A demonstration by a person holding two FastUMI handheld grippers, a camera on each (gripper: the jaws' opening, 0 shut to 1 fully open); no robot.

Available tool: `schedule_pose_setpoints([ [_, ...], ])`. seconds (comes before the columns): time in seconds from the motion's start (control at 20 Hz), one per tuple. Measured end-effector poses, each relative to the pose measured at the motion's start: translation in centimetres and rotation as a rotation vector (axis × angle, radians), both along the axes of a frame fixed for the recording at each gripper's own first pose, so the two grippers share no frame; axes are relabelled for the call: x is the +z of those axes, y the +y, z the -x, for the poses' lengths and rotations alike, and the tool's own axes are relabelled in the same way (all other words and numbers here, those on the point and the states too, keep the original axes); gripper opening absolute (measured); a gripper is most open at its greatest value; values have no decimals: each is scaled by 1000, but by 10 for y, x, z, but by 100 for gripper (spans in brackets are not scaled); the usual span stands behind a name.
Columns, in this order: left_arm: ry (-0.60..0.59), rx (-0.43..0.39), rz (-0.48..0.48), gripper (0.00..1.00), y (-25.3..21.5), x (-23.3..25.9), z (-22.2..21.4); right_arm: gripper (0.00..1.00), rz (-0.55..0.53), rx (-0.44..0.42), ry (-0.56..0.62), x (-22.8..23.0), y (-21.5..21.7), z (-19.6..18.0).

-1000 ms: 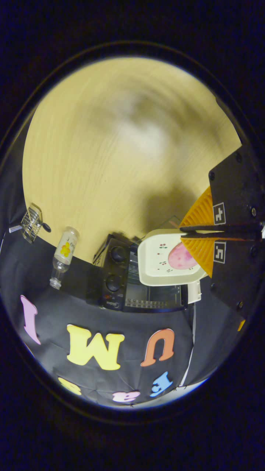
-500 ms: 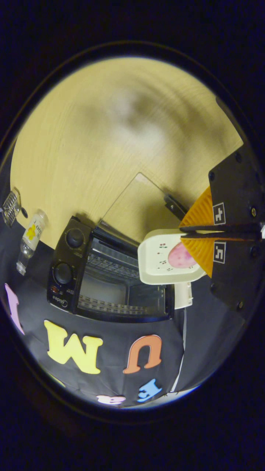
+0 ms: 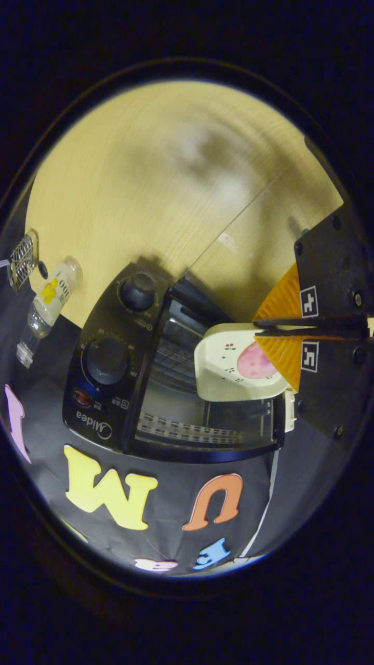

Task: Open the electric oven with the left hand, put the food in, and close the electric oven.

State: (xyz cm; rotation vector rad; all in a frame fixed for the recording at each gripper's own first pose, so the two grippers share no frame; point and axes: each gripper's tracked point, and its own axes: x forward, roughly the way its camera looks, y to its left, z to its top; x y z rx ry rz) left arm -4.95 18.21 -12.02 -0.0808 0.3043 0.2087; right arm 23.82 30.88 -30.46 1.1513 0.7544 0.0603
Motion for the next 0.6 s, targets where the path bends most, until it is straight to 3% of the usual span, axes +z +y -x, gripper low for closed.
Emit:
schedule_pose_setpoints([
  [0.35,23,40,-3,97,0,-1,2,5,-22,-32,-115,8,2,-52],
  [0.6,26,47,8,97,2,-3,2,12,-35,-12,-169,7,1,-65],
])
